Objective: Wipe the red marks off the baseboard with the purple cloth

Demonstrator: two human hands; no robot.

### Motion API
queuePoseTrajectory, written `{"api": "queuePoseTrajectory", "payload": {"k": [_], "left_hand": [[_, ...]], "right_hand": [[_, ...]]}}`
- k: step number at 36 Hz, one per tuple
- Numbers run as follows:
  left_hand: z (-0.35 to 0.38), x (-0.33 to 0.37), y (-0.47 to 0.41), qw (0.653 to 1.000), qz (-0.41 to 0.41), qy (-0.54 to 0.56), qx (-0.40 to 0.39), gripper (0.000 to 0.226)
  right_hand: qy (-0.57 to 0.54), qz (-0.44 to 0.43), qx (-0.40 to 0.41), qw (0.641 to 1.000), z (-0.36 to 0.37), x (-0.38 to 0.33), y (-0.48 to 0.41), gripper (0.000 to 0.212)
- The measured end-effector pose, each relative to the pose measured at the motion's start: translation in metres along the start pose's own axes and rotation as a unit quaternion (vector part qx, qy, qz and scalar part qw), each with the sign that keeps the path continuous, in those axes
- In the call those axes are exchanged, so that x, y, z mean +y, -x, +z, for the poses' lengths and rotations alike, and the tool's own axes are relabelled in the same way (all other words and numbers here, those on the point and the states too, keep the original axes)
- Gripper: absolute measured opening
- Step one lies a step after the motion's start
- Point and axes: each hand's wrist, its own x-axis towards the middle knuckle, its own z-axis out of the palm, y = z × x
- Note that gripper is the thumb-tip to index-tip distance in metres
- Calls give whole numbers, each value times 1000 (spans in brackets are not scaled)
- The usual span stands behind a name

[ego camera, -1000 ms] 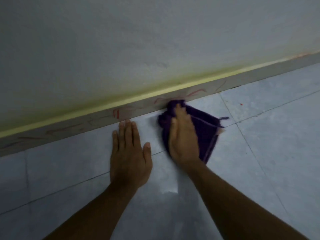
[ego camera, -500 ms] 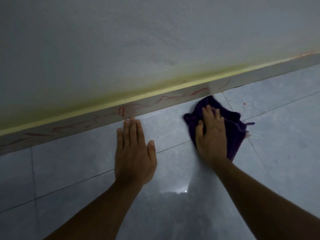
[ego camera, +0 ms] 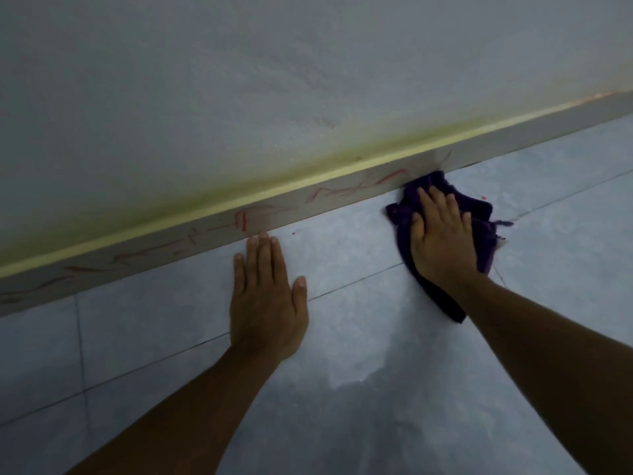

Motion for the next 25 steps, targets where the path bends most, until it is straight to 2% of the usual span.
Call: {"api": "queuePoseTrajectory", "payload": {"k": [2,5,7,11,14,18,22,25], "left_hand": [[-6,0,-3,999,-7,0,-36,77],[-23,7,-10,991,-26,-23,-131,77],[-33,23,-11,989,-7,-26,-147,80],[-29,65,-14,991,89,-16,-97,75],[-12,81,-18,994,64,22,-83,78],[7,82,-16,998,54,12,-28,75],[12,81,-18,998,66,5,-9,74],[15,80,-18,998,70,1,-6,74]], "right_hand": [[3,-5,-5,1000,0,-2,0,63],[-2,-7,-17,1000,-1,-3,1,64],[-4,-23,-48,999,-5,3,-1,67],[10,-72,-84,994,-9,16,-1,71],[30,-91,-89,991,-9,21,2,76],[45,-89,-46,994,-6,19,3,79],[22,-75,-24,997,-1,14,-1,73],[-26,-122,-45,991,-2,24,10,62]]}}
